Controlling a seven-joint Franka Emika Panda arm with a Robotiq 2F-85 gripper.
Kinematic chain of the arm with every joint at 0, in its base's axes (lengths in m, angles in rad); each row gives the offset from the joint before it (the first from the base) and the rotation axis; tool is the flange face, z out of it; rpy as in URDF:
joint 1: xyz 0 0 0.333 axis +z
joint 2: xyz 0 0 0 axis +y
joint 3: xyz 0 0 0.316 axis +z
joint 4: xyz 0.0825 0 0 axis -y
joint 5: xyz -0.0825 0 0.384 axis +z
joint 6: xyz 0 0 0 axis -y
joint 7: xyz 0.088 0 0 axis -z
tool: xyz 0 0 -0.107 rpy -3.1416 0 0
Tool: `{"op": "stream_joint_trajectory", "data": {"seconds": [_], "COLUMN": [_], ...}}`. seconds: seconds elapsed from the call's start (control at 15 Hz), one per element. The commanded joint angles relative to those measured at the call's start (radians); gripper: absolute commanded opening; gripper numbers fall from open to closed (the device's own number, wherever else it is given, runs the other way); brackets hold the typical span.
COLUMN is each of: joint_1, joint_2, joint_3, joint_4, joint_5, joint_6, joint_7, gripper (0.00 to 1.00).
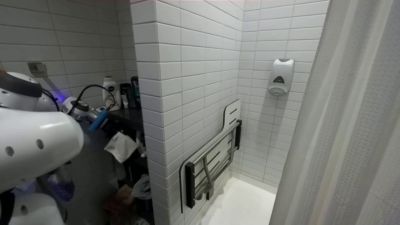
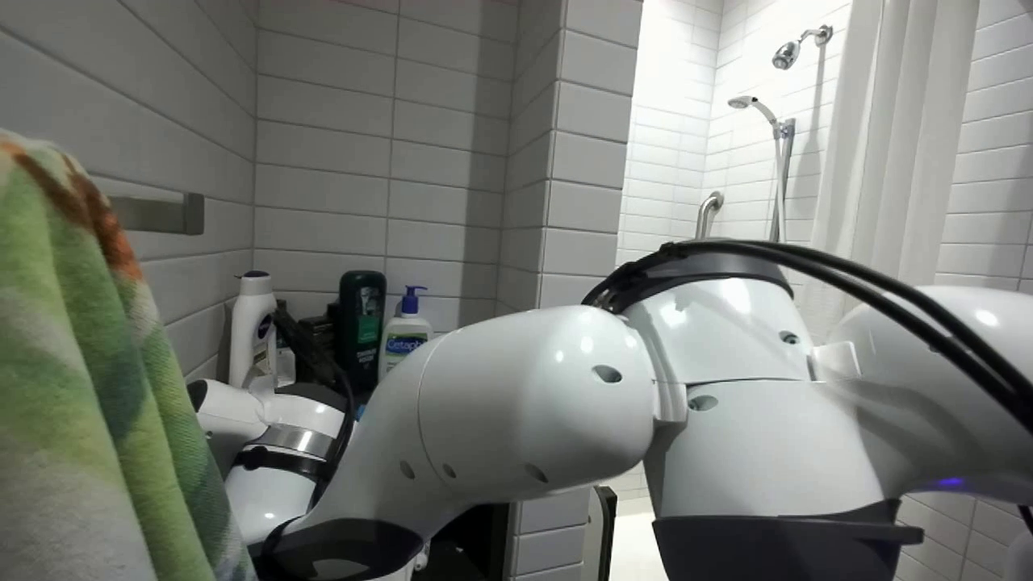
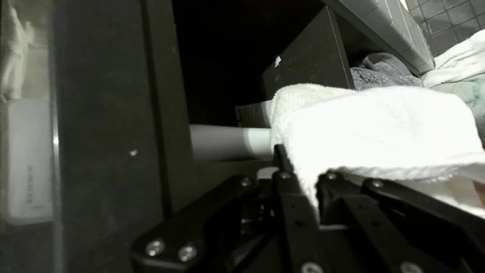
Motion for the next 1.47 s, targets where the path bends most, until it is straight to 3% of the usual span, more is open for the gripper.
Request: {"op": "stream_joint_trajectory", "data": {"seconds": [0.0, 0.27, 0.47, 0.67, 1.0, 1.13, 1.4], "joint_1": [0.033, 0.149, 0.252, 0.271, 0.149, 0.068, -0.159], "joint_2": [0.006, 0.038, 0.075, 0.19, 0.438, 0.53, 0.719], "joint_3": [-0.075, -0.139, -0.164, -0.077, 0.156, 0.253, 0.486], "joint_4": [-0.134, -0.341, -0.545, -0.701, -0.852, -0.887, -0.944], "joint_5": [0.066, 0.244, 0.447, 0.579, 0.636, 0.631, 0.612], "joint_6": [0.226, 0.363, 0.511, 0.714, 1.084, 1.166, 1.275], "joint_7": [-0.105, -0.268, -0.479, -0.697, -1.011, -1.127, -1.374], "gripper": [0.02, 0.02, 0.02, 0.02, 0.02, 0.02, 0.02]}}
